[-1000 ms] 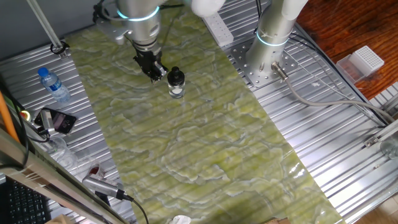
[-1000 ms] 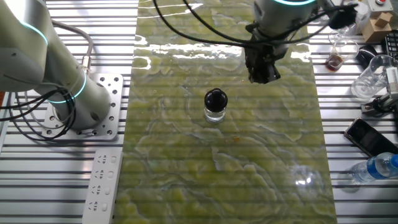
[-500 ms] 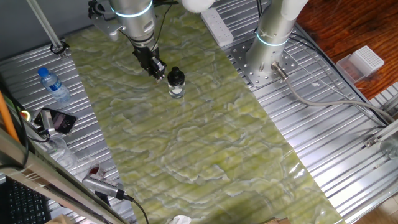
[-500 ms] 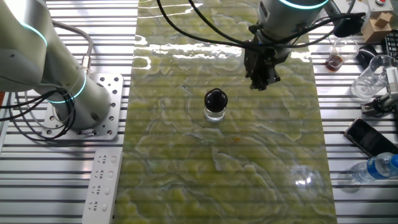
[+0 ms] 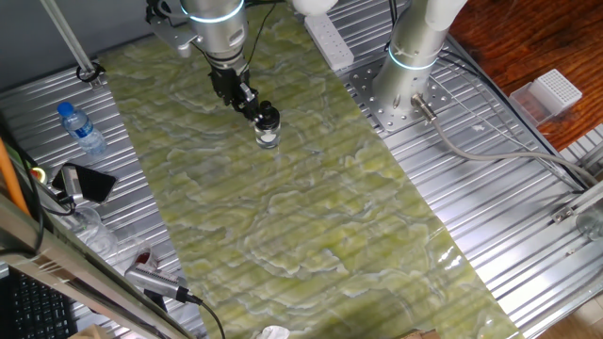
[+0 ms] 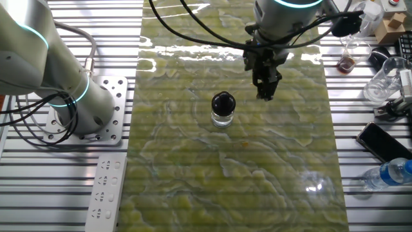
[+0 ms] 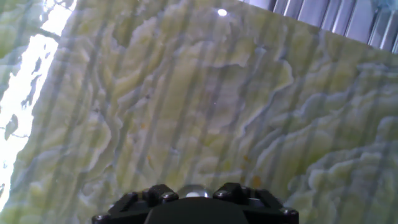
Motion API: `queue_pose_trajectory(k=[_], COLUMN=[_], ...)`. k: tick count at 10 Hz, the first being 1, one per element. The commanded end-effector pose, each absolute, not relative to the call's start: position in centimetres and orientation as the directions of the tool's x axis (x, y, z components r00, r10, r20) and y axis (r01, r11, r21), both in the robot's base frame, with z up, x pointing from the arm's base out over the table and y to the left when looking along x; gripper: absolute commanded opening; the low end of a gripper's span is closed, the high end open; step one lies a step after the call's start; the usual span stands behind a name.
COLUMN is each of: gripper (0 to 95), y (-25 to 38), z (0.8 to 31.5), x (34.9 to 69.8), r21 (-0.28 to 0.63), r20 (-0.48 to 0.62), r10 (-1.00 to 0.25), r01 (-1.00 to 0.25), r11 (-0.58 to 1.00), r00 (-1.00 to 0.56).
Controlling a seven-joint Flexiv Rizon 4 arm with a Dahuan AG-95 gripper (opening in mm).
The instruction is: Unscrew the lid from the jar
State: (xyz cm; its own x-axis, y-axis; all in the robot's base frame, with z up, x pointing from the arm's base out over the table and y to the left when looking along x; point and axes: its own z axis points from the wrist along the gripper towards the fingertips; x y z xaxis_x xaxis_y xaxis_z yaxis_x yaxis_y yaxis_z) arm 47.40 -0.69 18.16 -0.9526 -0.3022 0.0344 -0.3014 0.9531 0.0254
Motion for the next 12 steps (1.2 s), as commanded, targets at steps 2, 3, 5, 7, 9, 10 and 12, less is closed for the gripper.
queue_pose_trajectory(k=[2, 3, 5, 7, 9, 10, 12], gripper=[95.0, 95.0, 95.0, 95.0, 95.0, 95.0, 95.0], y=[-0.8, -0.9, -1.1, -1.7, -2.0, -2.0, -1.9], z=[18.0, 17.9, 17.6, 17.0, 16.6, 16.4, 15.3], x=[47.0, 46.8, 46.4, 45.9, 45.8, 45.7, 45.1], r21=[0.022, 0.021, 0.02, 0.02, 0.021, 0.022, 0.022], r20=[0.034, 0.034, 0.034, 0.032, 0.032, 0.035, 0.035], r10=[-0.298, -0.297, -0.3, -0.308, -0.31, -0.312, -0.306], r01=[-0.297, -0.297, -0.3, -0.308, -0.31, -0.311, -0.305], r11=[0.955, 0.955, 0.954, 0.951, 0.951, 0.95, 0.952], r00=[-0.954, -0.954, -0.953, -0.951, -0.95, -0.949, -0.951])
